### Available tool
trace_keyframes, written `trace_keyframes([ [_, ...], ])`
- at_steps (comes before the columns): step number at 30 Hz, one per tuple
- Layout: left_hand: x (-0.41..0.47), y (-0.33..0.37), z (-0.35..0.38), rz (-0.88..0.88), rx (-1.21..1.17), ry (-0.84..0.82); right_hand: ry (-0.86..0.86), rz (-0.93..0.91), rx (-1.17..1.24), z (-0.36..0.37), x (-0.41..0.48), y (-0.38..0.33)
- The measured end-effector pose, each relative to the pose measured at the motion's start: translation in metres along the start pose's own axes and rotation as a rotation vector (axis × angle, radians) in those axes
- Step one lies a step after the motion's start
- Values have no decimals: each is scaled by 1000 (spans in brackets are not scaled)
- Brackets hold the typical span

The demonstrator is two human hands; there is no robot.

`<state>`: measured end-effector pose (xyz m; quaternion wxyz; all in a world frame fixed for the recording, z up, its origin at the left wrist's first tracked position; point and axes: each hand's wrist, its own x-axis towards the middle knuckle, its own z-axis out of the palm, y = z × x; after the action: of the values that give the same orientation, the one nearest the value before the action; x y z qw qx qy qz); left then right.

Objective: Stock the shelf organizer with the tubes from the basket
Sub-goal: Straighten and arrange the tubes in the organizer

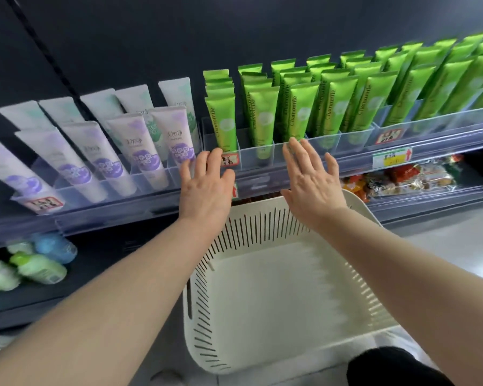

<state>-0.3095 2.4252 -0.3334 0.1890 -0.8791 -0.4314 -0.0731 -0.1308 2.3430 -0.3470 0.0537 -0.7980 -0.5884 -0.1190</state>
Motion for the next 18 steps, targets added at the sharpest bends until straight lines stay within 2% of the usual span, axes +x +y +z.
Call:
trace_keyframes([
  [14,6,-2,-9,6,-30,59,-17,-10,19,-12,4,-5],
  [18,-6,1,-12,33,-102,38,-56,-13,5,-18,1,-14],
])
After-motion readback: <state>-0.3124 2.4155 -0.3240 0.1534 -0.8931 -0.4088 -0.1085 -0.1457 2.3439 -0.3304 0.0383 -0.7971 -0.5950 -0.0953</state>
